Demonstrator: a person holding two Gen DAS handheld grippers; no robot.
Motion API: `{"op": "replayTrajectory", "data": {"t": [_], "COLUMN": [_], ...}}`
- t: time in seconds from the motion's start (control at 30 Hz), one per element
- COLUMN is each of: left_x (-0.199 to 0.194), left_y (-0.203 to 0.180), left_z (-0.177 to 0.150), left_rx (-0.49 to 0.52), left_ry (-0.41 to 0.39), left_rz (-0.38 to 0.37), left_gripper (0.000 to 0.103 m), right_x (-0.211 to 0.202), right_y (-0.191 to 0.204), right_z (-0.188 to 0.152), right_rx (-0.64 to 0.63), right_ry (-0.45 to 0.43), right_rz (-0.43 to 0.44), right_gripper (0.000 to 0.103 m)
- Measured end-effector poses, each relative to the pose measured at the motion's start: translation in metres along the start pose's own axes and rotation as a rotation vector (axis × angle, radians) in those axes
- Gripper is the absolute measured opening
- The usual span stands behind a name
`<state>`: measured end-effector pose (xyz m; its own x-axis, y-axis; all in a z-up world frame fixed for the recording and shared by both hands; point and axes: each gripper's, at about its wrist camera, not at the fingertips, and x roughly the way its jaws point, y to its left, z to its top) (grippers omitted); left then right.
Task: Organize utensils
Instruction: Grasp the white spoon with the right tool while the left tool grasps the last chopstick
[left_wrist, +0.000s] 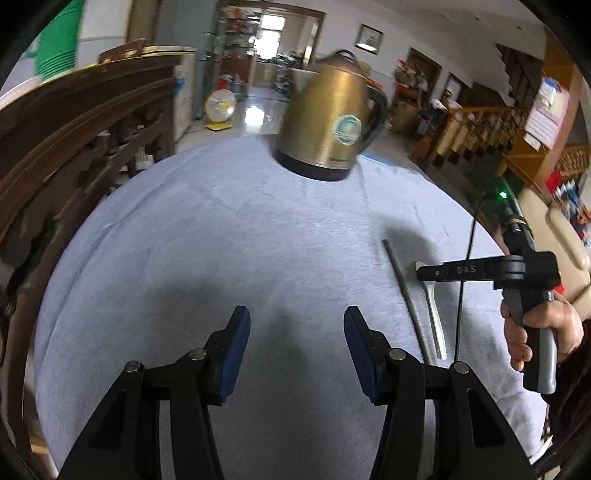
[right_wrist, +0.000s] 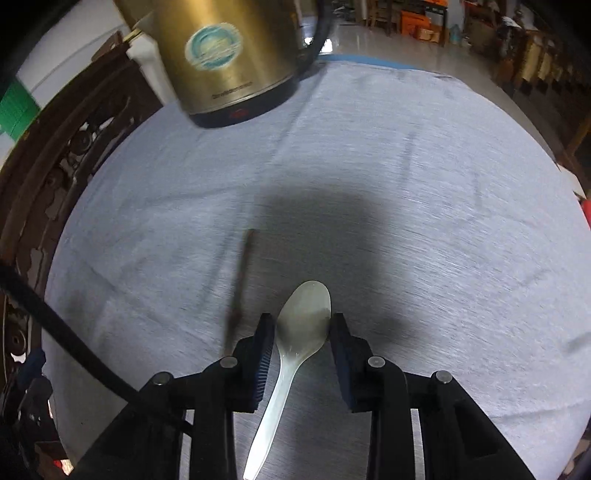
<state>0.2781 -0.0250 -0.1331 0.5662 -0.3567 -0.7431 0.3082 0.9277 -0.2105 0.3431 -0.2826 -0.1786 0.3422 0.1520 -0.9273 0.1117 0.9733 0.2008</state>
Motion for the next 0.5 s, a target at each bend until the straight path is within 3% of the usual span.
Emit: {"op": "replayTrajectory", "data": {"t": [0.1, 0.33, 0.5], "left_x": [0.017, 0.098, 0.14], "left_y": [-0.016, -0.069, -0.103], "left_z": [0.021, 0.077, 0.088], "left_rx": [0.057, 0.127, 0.164], "left_ry": [0.024, 0.207, 0.292], "left_rz": [-0.043, -0.208, -0.19], "left_gripper": [0.054, 0.054, 0.05], "right_x": [-0.017, -0.044, -0.05], "right_y": [-0.025, -0.07, -0.087], "right_z": [-0.01, -0.031, -0.036], "right_rx": [0.038, 0.061, 0.093], "right_ry": [-0.04, -0.065, -0.089], "right_rz": [0.021, -0.005, 0.001], "right_gripper": [0.033, 0.033, 0.033]}}
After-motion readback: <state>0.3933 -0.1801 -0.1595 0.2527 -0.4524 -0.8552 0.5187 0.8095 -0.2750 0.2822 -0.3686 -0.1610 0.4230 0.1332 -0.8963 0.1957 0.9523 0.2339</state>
